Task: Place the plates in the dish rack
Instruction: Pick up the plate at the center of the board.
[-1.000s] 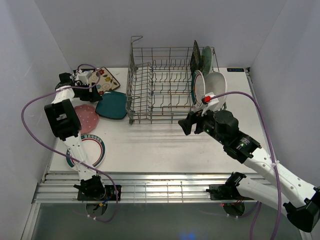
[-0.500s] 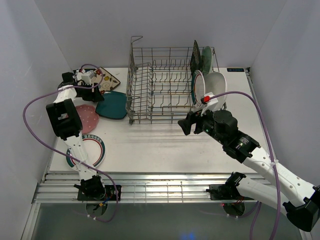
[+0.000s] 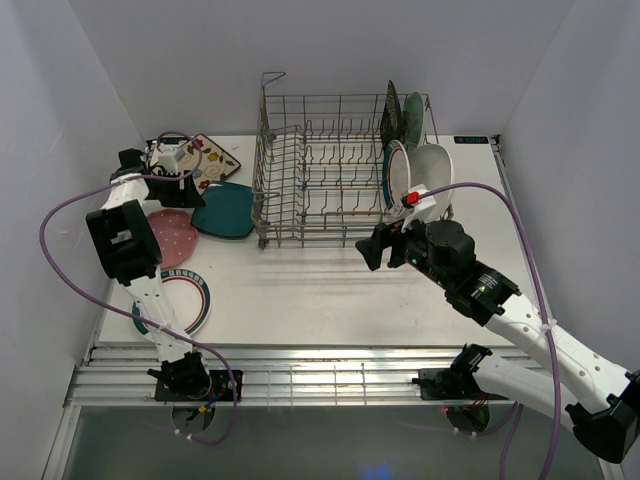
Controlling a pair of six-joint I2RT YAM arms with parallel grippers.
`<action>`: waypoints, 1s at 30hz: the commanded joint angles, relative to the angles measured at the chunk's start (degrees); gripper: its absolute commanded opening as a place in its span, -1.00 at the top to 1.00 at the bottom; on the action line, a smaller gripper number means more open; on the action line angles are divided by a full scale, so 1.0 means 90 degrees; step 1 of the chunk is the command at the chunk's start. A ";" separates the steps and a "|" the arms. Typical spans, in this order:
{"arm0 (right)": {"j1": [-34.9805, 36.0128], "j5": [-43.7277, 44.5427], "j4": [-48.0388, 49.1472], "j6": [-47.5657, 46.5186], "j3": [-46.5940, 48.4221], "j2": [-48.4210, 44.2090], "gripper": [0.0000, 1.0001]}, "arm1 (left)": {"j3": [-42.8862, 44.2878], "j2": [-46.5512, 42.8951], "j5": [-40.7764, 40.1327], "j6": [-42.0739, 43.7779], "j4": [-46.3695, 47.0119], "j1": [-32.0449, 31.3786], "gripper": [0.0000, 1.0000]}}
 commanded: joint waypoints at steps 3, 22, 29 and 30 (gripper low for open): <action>0.0027 -0.0004 0.0258 -0.0056 0.0026 -0.0026 -0.74 | -0.0243 -0.0769 0.0076 0.0025 -0.0076 0.0081 -0.52; 0.0027 -0.0034 0.0238 -0.0046 0.0045 -0.0006 -0.74 | 0.0031 -0.0349 0.0457 0.0054 -0.0535 0.0071 -0.53; 0.0027 -0.0034 0.0238 -0.0036 0.0045 -0.0007 -0.75 | 0.0080 -0.0212 0.0281 -0.0063 -0.0604 -0.0017 -0.51; 0.0027 -0.0034 0.0248 -0.0036 0.0036 -0.0007 -0.75 | 0.0060 -0.0212 0.0242 -0.0063 -0.0604 -0.0026 -0.51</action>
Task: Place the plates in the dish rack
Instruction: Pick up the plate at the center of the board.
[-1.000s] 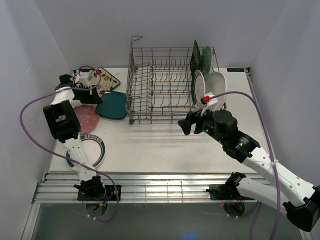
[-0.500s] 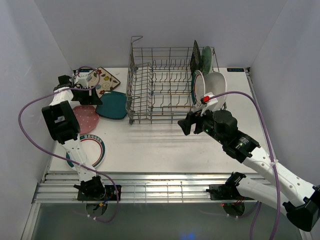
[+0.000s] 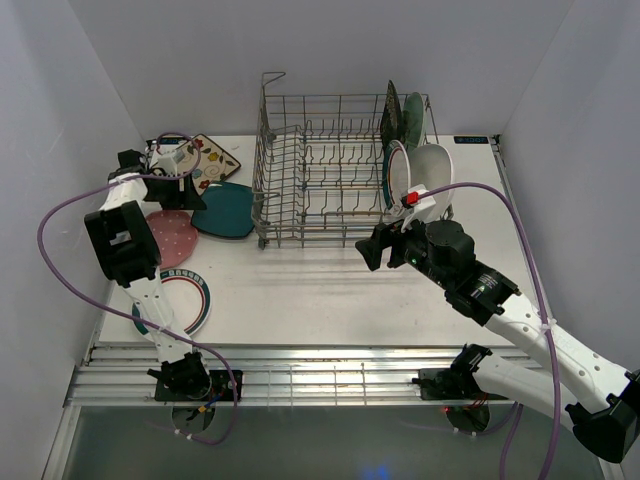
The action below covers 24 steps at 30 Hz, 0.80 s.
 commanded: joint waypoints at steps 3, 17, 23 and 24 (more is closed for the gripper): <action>0.0027 -0.0034 0.0231 -0.0019 0.0026 -0.0038 -0.74 | 0.0162 0.0038 0.0013 -0.0088 -0.0079 -0.0107 -0.51; 0.0027 -0.0033 0.0211 0.0000 -0.0033 -0.0175 -0.75 | 0.0172 0.0273 -0.0270 -0.0400 -0.0011 -0.0400 -0.44; 0.0027 -0.0043 0.0211 0.0000 -0.0033 -0.0194 -0.75 | 0.0220 0.0380 -0.0182 -0.0508 -0.0011 -0.0409 -0.35; 0.0027 -0.0053 0.0211 0.0010 -0.0033 -0.0204 -0.74 | 0.0240 0.0399 -0.0259 -0.0527 -0.0011 -0.0400 -0.34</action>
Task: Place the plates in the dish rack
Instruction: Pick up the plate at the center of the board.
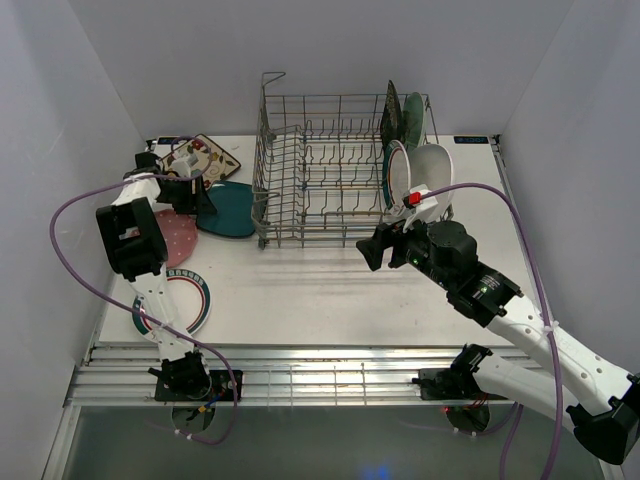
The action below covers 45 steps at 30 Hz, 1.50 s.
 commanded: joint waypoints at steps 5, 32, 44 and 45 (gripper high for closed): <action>0.0027 -0.0060 0.0214 0.0010 -0.0040 -0.0107 -0.74 | 0.0277 0.0155 -0.0169 -0.0190 -0.0008 0.0006 -0.25; 0.0027 -0.0138 0.0204 0.0000 -0.0001 -0.0088 -0.73 | 0.1448 0.0253 0.0700 -0.0581 -0.0594 0.0562 1.00; 0.0027 -0.0148 0.0204 0.0000 -0.0001 -0.0097 -0.73 | 0.2230 -0.0137 0.1247 -0.0620 -0.1287 0.0914 1.00; 0.0027 -0.0158 0.0204 0.0000 -0.0001 -0.0097 -0.73 | 0.2278 -0.0167 0.1267 -0.0610 -0.1326 0.0924 1.00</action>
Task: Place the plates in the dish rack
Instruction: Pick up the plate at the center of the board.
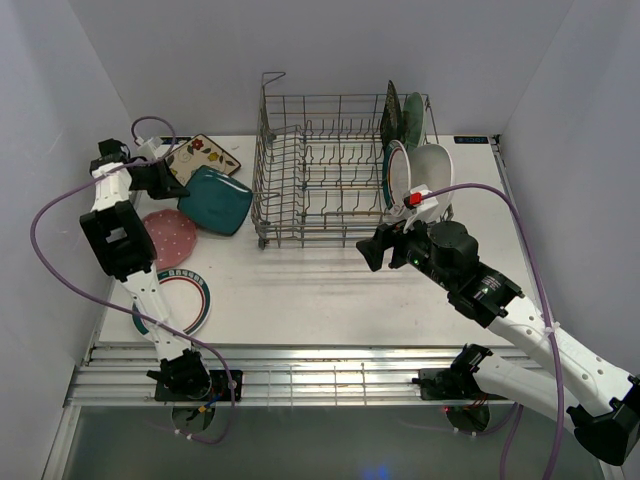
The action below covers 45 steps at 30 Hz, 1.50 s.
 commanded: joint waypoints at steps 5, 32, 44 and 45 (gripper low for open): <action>0.0027 -0.0132 0.0218 0.0000 0.0009 -0.0017 -0.73 | 0.0399 -0.1108 0.0466 0.0165 -0.0274 0.0137 1.00; 0.0027 -0.0991 0.0628 0.0000 -0.0099 0.0051 -0.75 | 0.0487 -0.3168 0.0476 0.0409 -0.1065 0.0264 1.00; 0.0027 -0.1674 0.0863 0.0029 0.0096 0.0442 -0.74 | 0.1502 -0.3609 0.0436 -0.0030 -0.1367 0.0332 1.00; 0.0027 -0.1713 0.0863 0.0039 0.0126 0.0452 -0.74 | 0.1706 -0.3590 0.0465 -0.0079 -0.1396 0.0332 1.00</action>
